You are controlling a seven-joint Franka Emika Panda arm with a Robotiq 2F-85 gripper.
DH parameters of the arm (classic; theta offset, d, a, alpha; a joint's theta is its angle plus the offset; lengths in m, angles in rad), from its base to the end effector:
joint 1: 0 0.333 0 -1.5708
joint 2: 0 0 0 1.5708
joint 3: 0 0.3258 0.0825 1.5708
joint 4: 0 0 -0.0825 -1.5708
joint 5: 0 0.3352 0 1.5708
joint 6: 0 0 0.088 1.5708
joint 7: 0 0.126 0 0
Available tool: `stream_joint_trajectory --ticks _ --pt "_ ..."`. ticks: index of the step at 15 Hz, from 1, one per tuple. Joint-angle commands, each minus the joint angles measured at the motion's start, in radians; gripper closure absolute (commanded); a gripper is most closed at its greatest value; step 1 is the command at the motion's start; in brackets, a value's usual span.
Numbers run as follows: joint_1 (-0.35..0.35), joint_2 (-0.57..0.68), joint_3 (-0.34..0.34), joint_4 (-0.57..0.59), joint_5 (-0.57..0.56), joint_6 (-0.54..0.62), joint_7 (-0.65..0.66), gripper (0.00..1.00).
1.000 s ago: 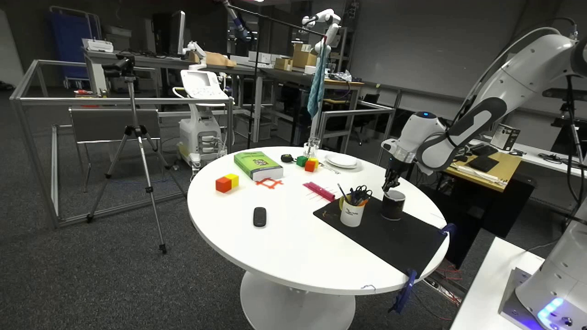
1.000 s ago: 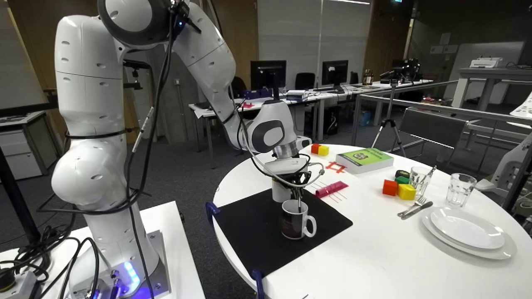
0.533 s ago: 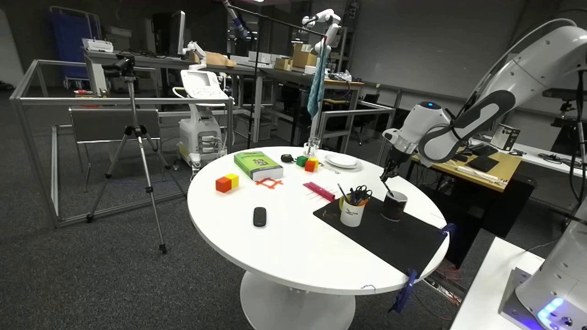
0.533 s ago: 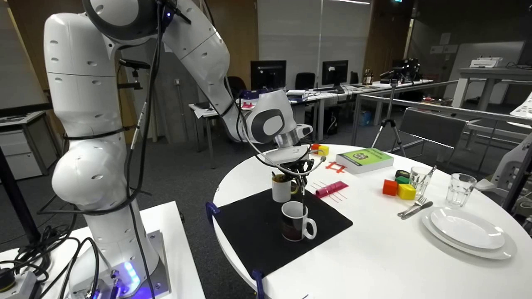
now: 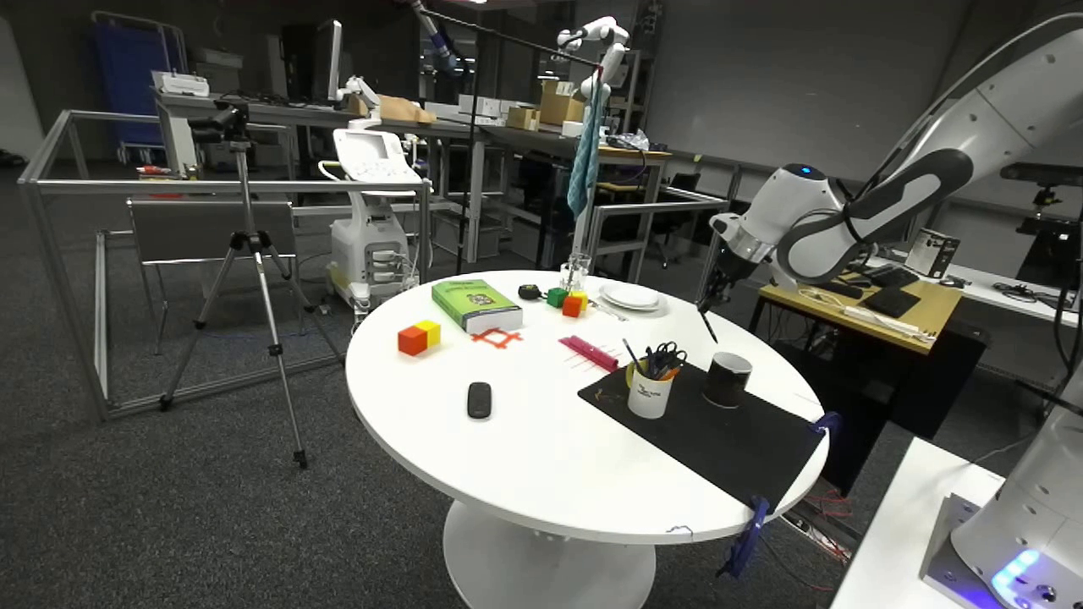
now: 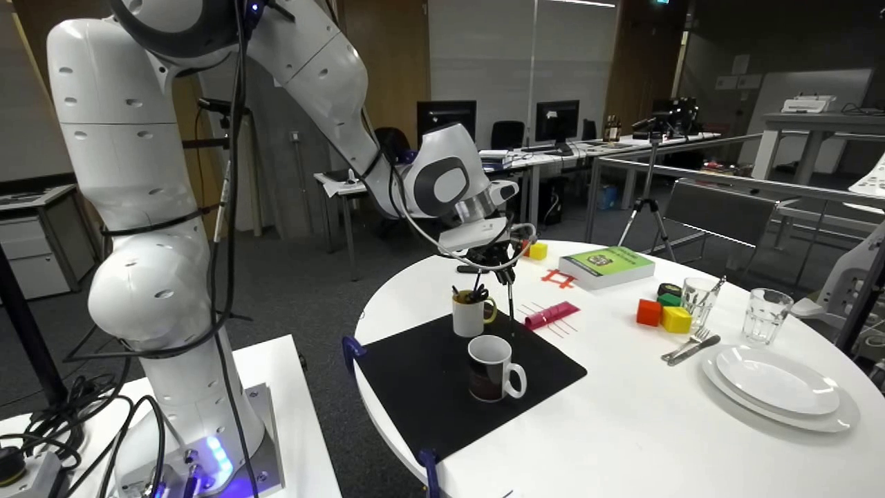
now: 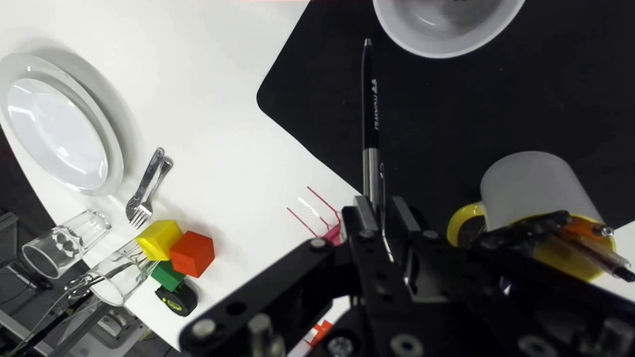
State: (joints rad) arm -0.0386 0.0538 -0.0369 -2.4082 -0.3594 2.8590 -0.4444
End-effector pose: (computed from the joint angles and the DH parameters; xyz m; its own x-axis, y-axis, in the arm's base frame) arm 0.5020 -0.0205 0.3608 0.7234 0.6552 0.2179 0.5685 -0.7442 0.3506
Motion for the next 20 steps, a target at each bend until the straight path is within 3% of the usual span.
stream_joint_trajectory --ticks 1,10,20 --pt "0.008 -0.06 0.01 0.001 0.026 -0.024 0.034 0.97" --pt "0.045 -0.066 0.069 0.011 0.306 0.049 0.002 0.97" --pt "0.119 -0.004 0.18 0.022 0.56 0.239 -0.117 0.97"
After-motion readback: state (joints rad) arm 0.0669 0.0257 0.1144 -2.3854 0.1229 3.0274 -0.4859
